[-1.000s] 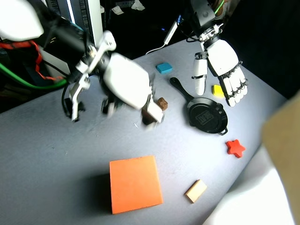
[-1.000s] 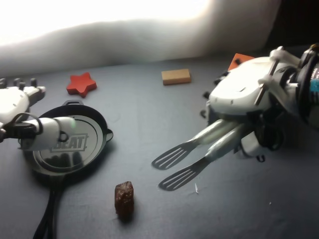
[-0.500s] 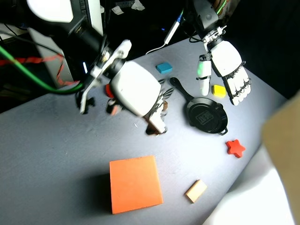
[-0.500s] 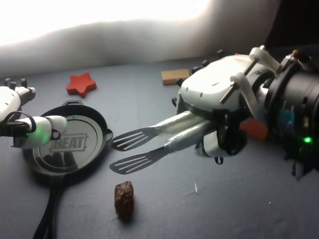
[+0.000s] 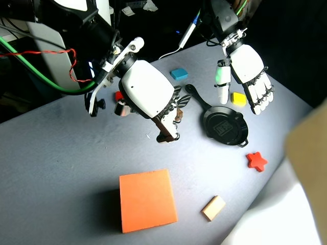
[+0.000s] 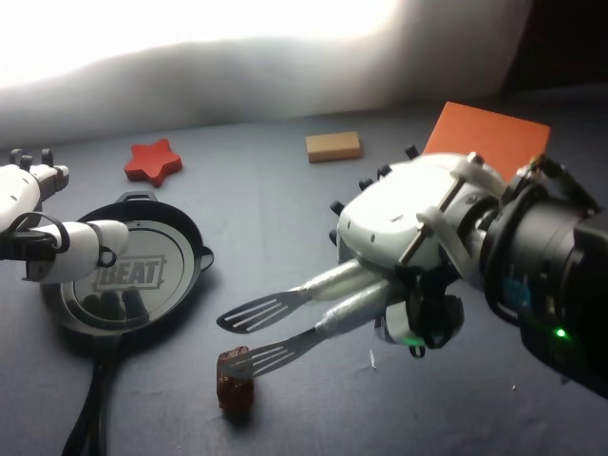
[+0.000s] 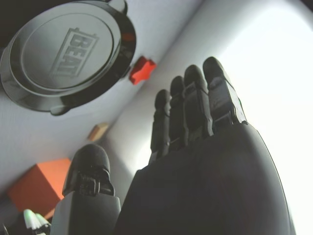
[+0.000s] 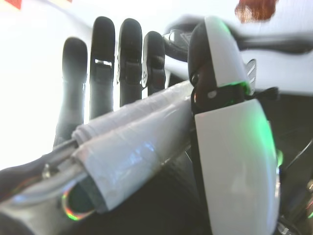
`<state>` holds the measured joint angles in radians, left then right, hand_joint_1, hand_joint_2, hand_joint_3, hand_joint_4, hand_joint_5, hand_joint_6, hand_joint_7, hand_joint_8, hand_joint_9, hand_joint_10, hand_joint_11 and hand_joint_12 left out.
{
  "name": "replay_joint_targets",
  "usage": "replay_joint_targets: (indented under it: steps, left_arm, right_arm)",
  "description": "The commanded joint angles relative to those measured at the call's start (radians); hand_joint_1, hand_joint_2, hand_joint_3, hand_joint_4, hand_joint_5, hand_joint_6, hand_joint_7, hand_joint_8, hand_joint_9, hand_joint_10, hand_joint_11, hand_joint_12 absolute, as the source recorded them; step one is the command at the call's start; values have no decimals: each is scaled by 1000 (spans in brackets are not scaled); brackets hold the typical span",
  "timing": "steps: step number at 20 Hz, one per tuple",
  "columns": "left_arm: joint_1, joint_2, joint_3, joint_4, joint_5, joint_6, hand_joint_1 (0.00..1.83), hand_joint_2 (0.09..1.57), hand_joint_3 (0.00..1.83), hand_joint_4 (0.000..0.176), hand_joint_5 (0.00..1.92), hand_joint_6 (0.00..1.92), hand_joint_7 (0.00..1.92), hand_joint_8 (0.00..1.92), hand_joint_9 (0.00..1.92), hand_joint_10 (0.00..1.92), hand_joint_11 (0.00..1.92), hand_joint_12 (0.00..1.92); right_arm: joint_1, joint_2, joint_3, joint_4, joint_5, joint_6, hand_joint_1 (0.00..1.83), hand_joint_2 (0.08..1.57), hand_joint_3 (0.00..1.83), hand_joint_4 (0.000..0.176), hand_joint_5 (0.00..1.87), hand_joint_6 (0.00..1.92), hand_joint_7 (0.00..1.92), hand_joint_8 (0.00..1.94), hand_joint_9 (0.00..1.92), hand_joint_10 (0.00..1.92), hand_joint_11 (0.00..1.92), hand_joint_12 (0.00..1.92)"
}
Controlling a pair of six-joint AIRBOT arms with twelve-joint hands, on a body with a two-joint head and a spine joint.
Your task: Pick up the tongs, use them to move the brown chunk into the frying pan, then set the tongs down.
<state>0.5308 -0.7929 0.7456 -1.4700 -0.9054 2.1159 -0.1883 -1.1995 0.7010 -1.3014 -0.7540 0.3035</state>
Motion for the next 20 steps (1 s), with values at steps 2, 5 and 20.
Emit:
replay_joint_targets:
  steps: [2, 5, 20]
  left_arm:
    - [-8, 11, -2, 64, -64, -3, 0, 1257, 0, 19, 150, 3, 161, 2, 138, 3, 0, 278]
    - [-10, 11, -3, 64, -64, -3, 0, 1268, 2, 23, 130, 2, 147, 3, 123, 3, 0, 215]
    - [-12, 11, -9, 64, -62, -1, 0, 1265, 4, 27, 145, 8, 161, 5, 129, 5, 0, 228]
  right_arm:
    - [3, -4, -3, -112, 1, 31, 1011, 1134, 0, 0, 802, 8, 843, 2, 622, 496, 239, 1467]
    - [-14, -19, -3, -190, -23, 84, 1030, 1126, 0, 0, 803, 8, 850, 5, 639, 500, 246, 1464]
    - [-61, -85, 77, -179, -32, 79, 1012, 1126, 0, 0, 754, 3, 787, 3, 572, 528, 180, 1517]
